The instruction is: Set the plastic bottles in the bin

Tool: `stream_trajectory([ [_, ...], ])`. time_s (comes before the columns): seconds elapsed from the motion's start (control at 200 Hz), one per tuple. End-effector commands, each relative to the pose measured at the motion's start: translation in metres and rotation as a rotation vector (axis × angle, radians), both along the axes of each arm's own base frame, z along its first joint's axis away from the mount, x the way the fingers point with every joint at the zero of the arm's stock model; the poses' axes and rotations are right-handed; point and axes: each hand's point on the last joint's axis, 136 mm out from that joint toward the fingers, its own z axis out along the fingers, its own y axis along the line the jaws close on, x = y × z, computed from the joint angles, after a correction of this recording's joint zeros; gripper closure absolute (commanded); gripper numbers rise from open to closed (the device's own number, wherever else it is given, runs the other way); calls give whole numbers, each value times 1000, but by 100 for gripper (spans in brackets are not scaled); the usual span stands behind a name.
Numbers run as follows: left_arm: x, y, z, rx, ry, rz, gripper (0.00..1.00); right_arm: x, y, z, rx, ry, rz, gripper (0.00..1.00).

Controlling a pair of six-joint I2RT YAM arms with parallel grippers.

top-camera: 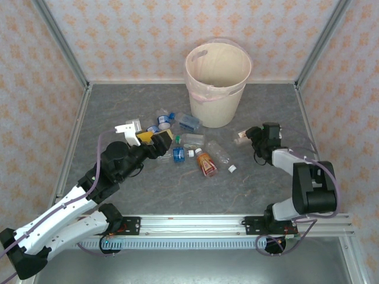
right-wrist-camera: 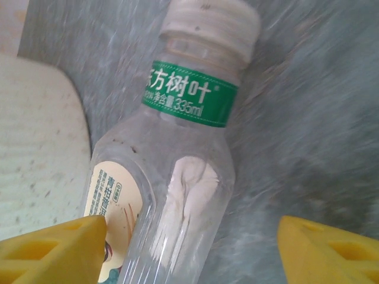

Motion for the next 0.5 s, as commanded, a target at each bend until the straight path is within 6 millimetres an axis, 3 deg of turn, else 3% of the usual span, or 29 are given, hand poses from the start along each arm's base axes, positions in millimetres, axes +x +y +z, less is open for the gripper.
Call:
stream_trajectory([
  [0.0,-3,-7,11,-20,-17,-39,1,-14,-12,6,-90,23,25,19],
  [0.12,-6,-21,9,-23,-23,-111,1,-5,-12,30,-106,-30,40,12],
  [0.22,-9,-40,5,-22,-12,-208,1,2,-15,38,-113,-29,26,6],
  [0.345,-11,-55,-6,6,26,-269,1,11,-13,35,-98,4,20,6],
  [0.49,-13,-56,-9,24,25,-268,1,18,-13,28,-147,55,25,6],
])
